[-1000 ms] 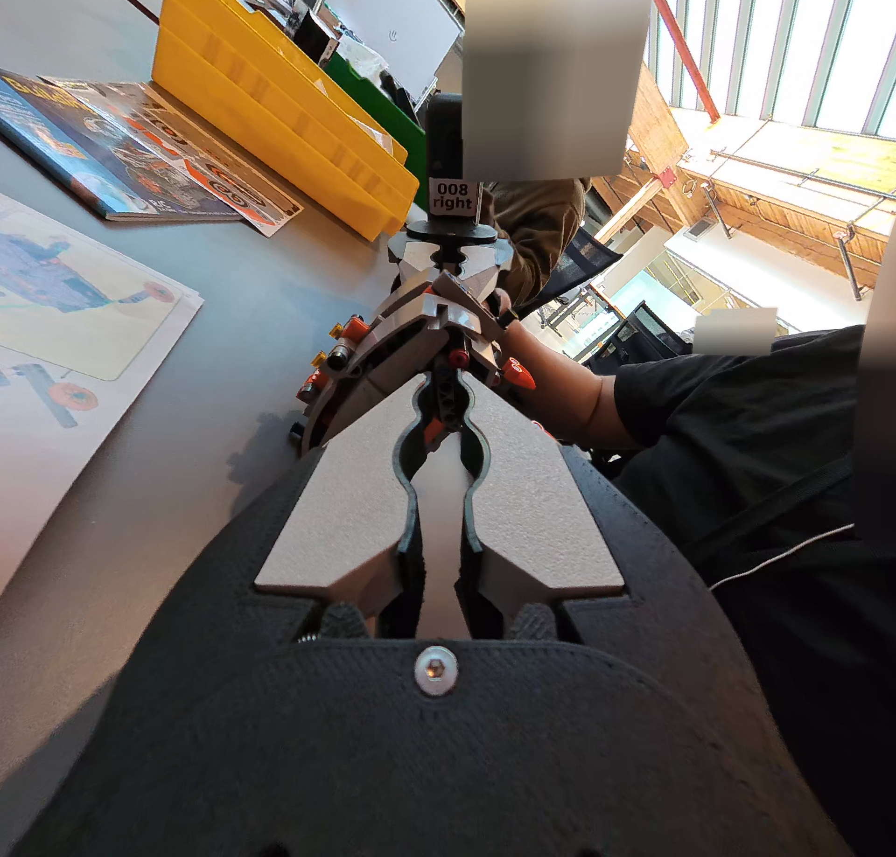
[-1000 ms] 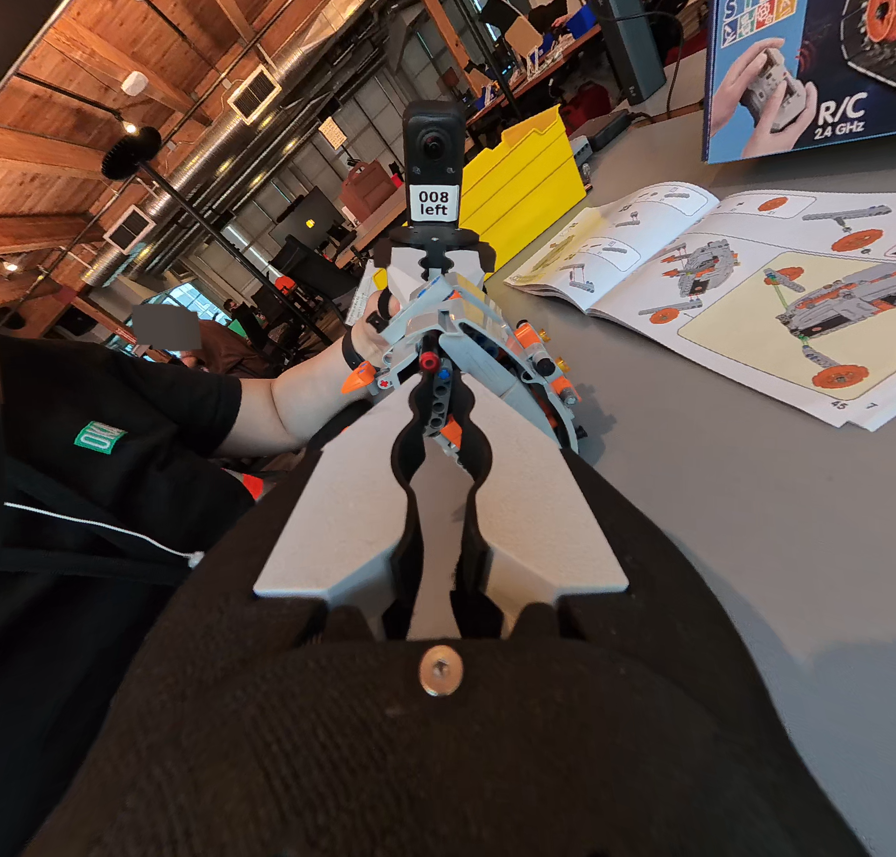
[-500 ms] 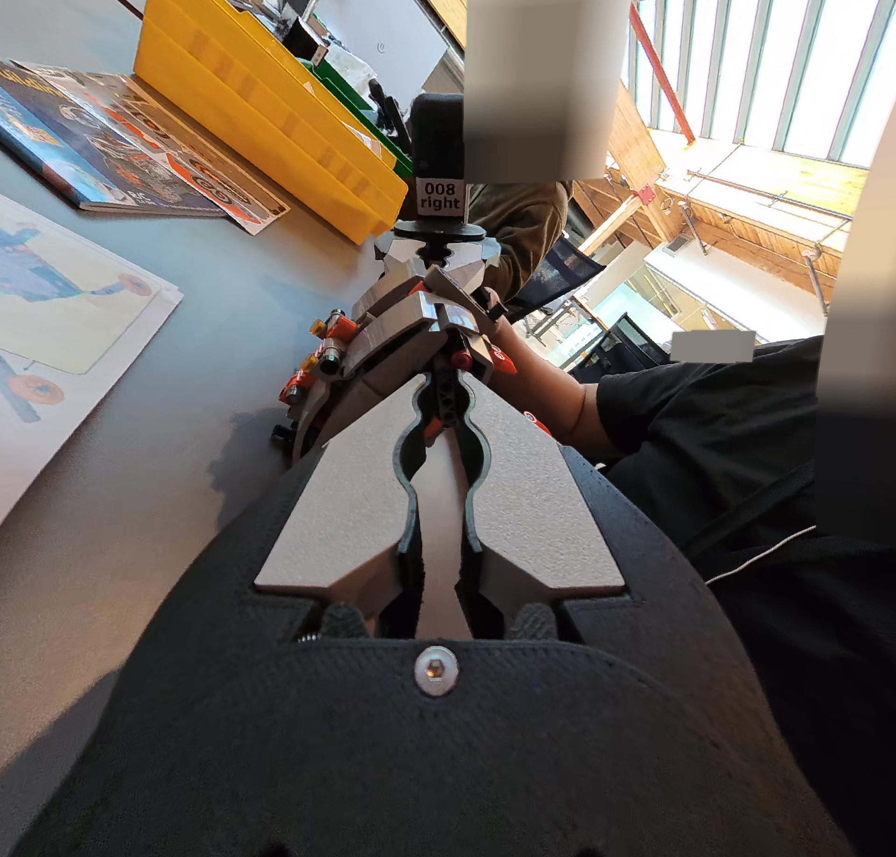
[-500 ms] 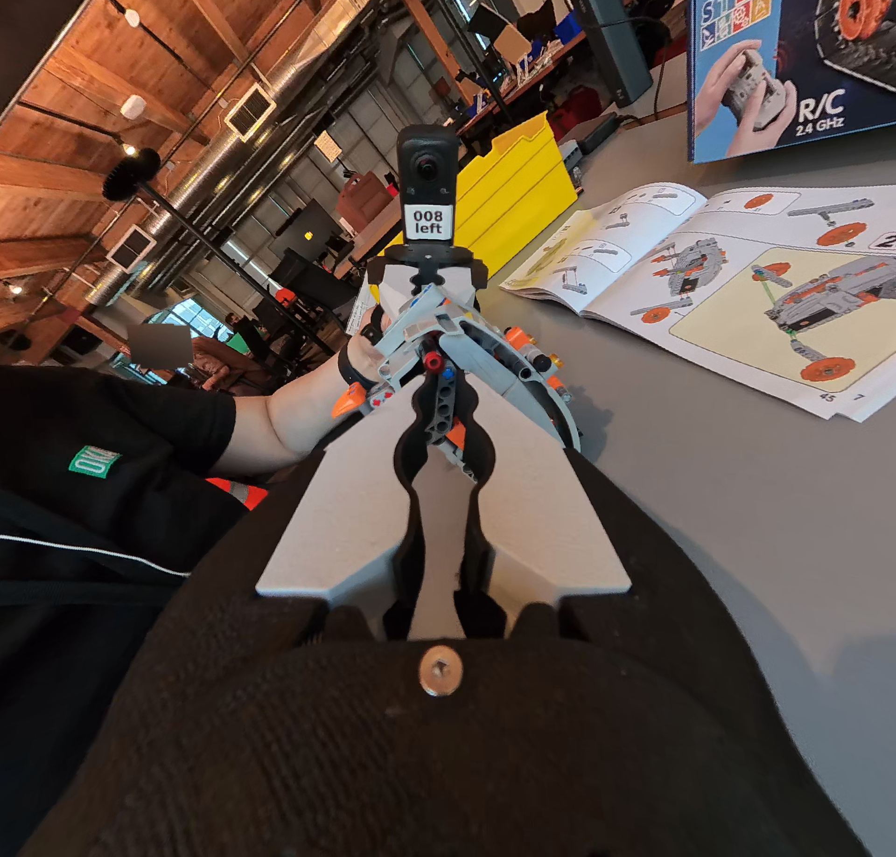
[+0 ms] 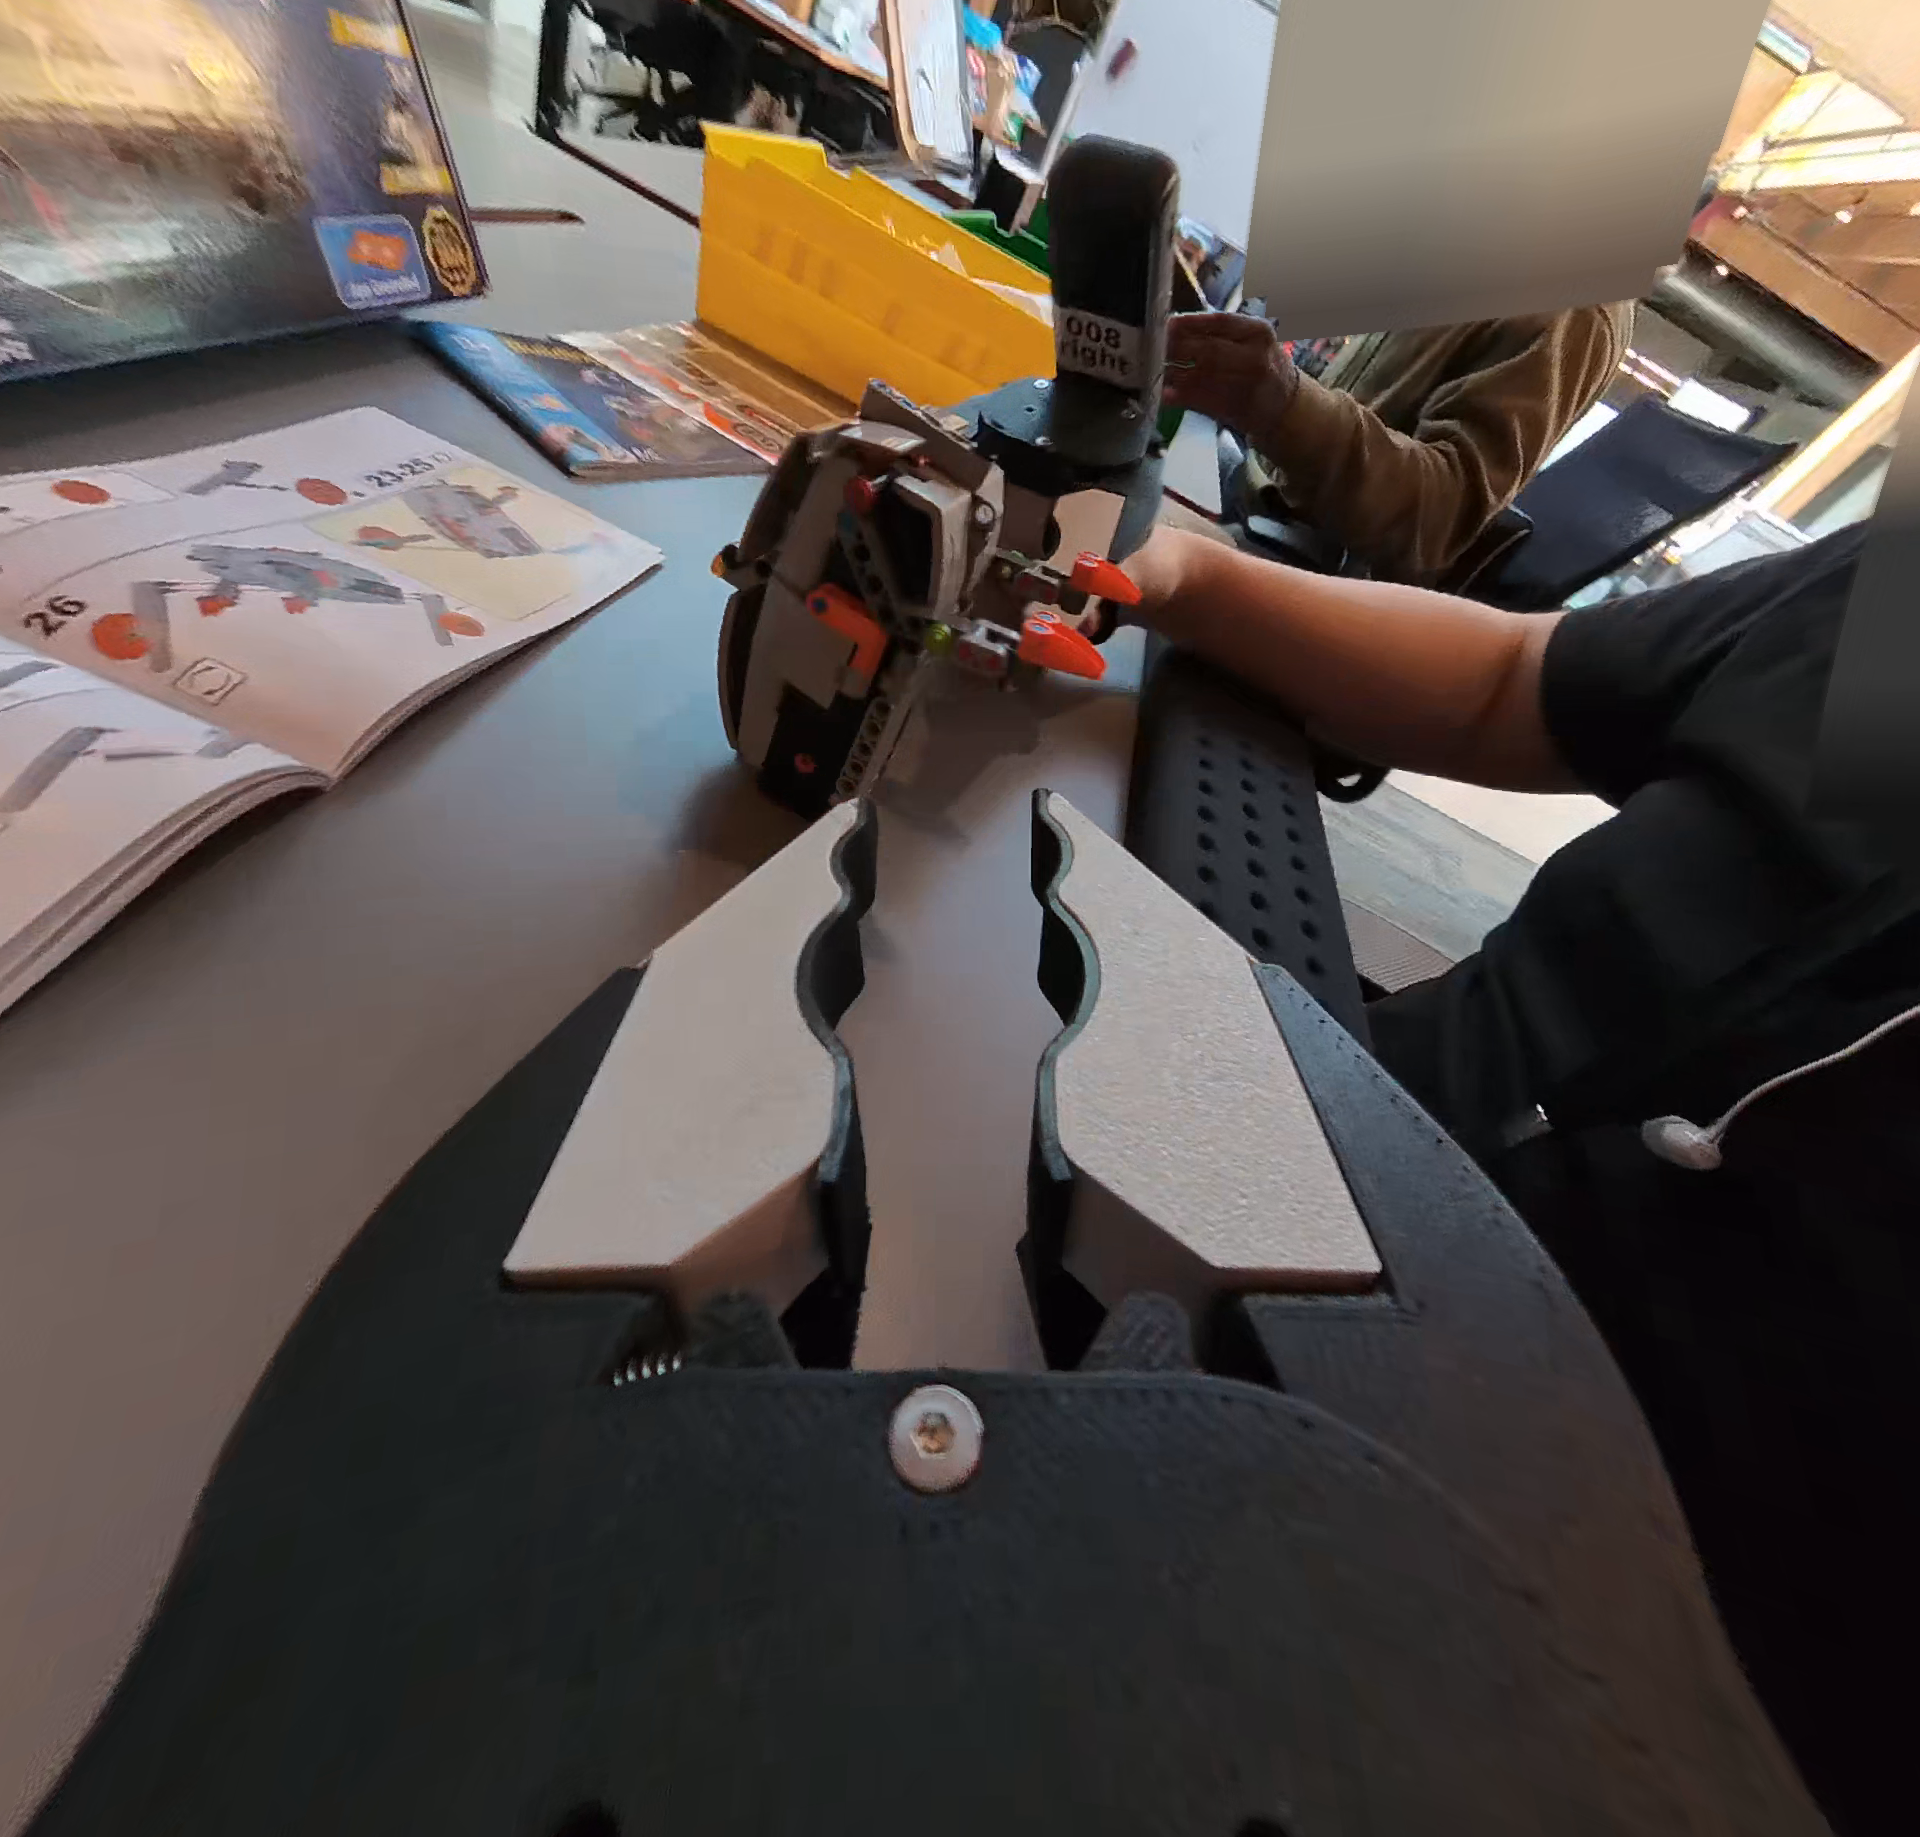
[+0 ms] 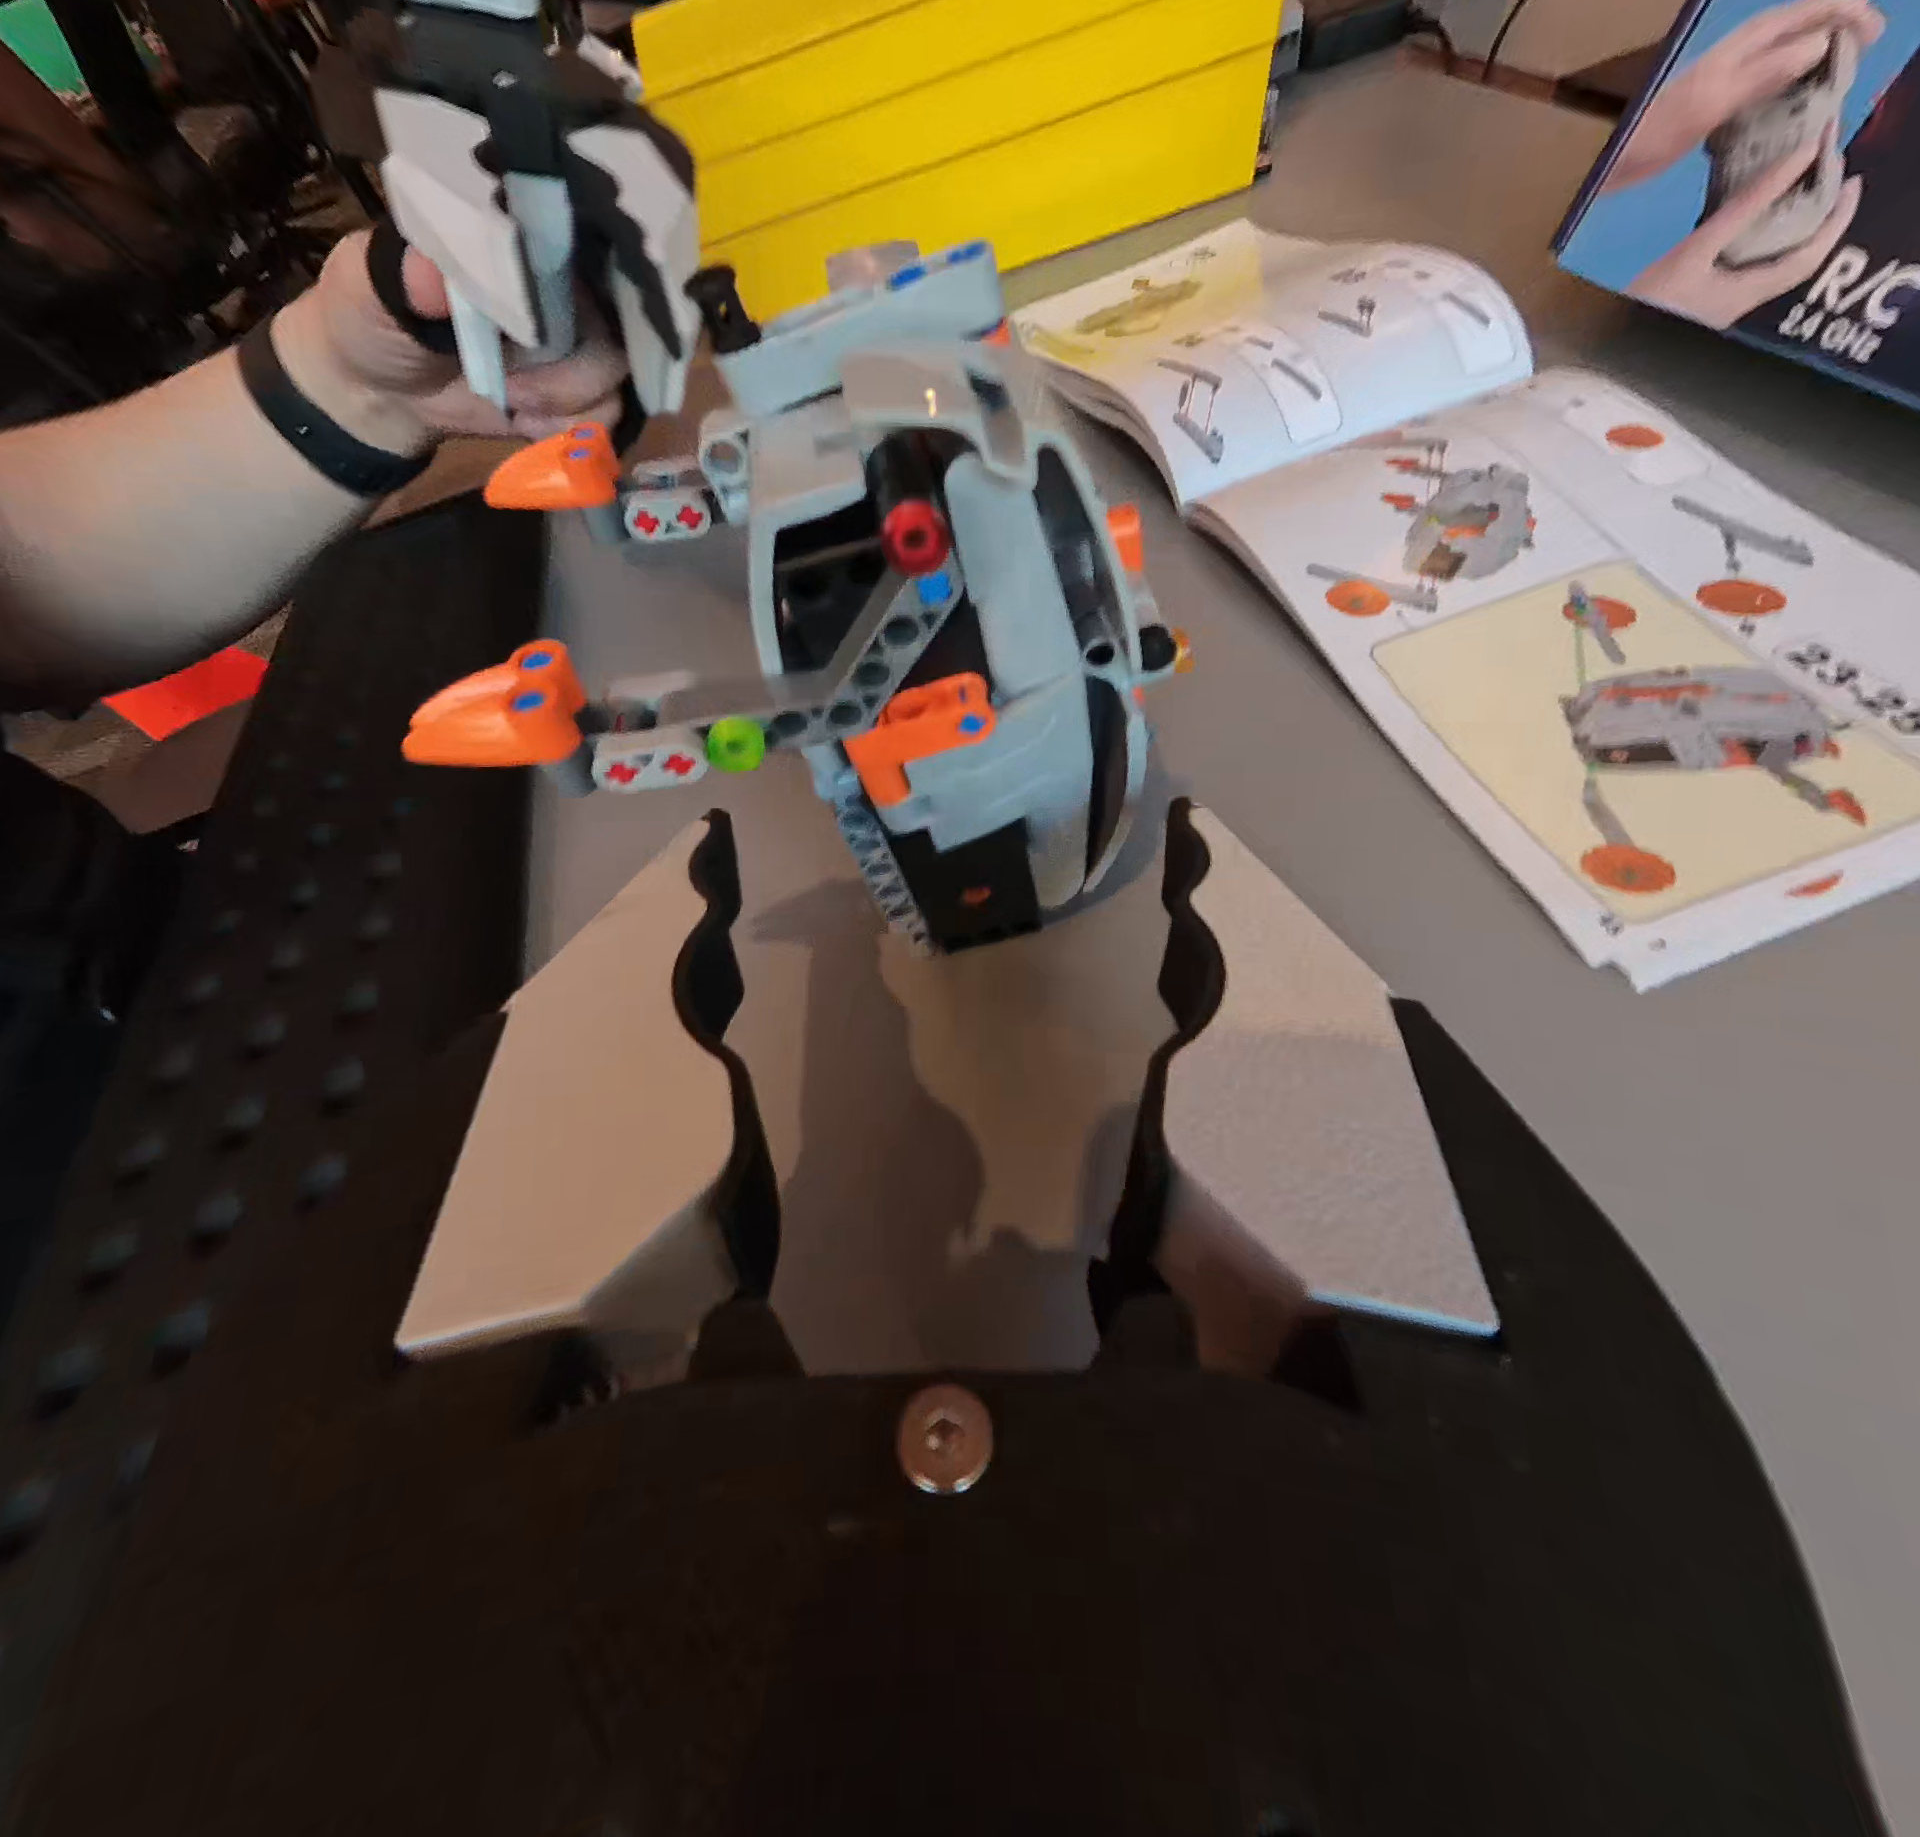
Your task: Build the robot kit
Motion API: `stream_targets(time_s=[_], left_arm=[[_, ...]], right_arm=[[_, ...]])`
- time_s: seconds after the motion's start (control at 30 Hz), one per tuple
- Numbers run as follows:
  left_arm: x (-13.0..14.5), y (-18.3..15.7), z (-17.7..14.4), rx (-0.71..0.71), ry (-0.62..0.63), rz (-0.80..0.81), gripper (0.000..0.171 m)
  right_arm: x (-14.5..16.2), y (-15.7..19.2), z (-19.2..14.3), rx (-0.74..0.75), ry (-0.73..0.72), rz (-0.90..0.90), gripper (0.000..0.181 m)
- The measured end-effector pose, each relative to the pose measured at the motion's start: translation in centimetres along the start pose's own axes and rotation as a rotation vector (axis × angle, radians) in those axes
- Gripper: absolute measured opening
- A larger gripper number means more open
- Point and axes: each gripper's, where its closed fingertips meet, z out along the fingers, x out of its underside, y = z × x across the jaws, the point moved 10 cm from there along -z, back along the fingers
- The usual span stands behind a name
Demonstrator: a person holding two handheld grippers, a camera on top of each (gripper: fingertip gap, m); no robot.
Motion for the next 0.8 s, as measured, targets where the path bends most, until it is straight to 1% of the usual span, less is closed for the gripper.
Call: stream_targets(time_s=[0.03,0.1,0.17,0.23,0.33,0.43,0.5,0.57,0.7,0.8], left_arm=[[0.3,-0.6,-0.7,-0.012,-0.02,0.009,0.026],[1.0,-1.7,-1.9,-0.015,-0.055,0.017,0.024],[1.7,-2.3,-3.0,-0.044,-0.062,0.016,0.024],[2.4,-2.6,-4.0,-0.08,-0.048,0.016,0.024],[2.9,-2.9,-5.2,-0.089,-0.058,0.019,0.022],[2.0,-3.0,-6.7,-0.096,-0.113,0.038,0.021],[0.3,-3.0,-8.0,-0.105,-0.145,0.075,0.021],[-2.2,-2.9,-9.7,-0.136,-0.16,0.144,0.021],[-8.8,-2.5,-13.8,-0.309,-0.182,0.316,0.024],[-14.1,-2.1,-16.7,-0.419,-0.226,0.383,0.026]], right_arm=[[-0.3,-0.2,0.3,-0.002,-0.016,-0.004,0.081],[-0.6,-0.7,0.7,-0.016,-0.021,0.004,0.07],[-0.8,-0.8,1.1,-0.032,-0.021,0.004,0.065],[-1.0,-0.7,1.7,-0.029,-0.017,-0.008,0.064],[-1.5,-0.4,3.1,-0.055,-0.008,-0.016,0.064],[-2.2,-0.2,5.0,-0.069,-0.004,-0.023,0.064],[-2.7,-0.2,6.3,-0.081,-0.004,-0.027,0.065],[-3.3,-0.3,7.6,-0.085,-0.004,-0.026,0.065],[-4.0,-0.3,9.5,-0.059,-0.011,-0.027,0.064],[-4.2,-0.1,10.2,-0.04,-0.017,-0.016,0.064]])
